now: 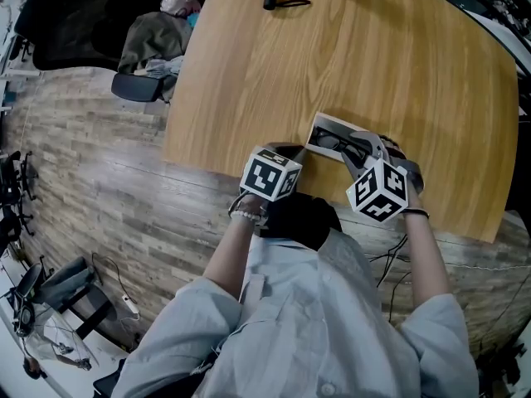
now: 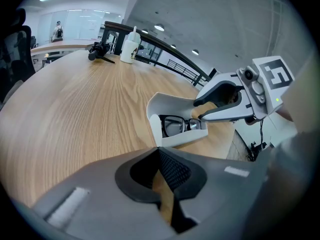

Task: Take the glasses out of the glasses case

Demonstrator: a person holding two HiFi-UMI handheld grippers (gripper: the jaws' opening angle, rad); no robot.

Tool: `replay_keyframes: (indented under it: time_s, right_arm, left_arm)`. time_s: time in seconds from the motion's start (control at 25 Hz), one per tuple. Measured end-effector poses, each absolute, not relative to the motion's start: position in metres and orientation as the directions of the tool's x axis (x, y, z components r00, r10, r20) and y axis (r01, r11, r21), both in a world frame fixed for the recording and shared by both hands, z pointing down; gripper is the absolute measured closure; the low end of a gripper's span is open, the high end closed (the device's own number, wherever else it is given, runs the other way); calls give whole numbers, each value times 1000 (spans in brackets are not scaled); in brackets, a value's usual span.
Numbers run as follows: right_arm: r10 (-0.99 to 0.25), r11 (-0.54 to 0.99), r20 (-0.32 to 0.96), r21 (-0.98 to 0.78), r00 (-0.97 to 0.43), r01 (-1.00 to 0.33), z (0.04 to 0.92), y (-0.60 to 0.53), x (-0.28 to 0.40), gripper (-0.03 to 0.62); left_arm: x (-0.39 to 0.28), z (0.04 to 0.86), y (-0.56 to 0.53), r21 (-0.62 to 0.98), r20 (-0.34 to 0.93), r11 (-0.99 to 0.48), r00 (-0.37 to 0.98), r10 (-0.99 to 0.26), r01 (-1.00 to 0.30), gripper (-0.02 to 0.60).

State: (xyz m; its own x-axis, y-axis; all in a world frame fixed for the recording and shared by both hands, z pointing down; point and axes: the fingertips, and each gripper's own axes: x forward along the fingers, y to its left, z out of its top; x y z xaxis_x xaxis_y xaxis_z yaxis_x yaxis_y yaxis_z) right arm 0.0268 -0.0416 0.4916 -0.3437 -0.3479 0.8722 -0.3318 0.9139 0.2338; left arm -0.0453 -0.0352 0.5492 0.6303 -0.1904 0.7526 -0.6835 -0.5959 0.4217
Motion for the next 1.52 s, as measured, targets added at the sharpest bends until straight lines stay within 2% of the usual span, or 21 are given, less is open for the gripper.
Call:
replay_keyframes:
  time_s: [0.56,1.08,1.2,1.52]
  right_arm:
    - [-279,931,920,189,-277,-311,523,-48,27,488]
    - [-80,959,951,-8,-299,-285,526,-50,24,482]
    - [-38,964,954,-44,-298,-264,529,-46,21,514]
    - [54,945,957,-141,-284,-297,533,-46,19,511]
  left_arm:
    - [-46,549,-36,418,753,-597,629,-194,-685,577]
    - [-46,548,-38,424,752,-588,630,-194,-688,577]
    - [-46,548,-37,424,752,-588,630,-195,-688,577]
    - [-46,548,-37,422,752,-590,629,-197,-688,577]
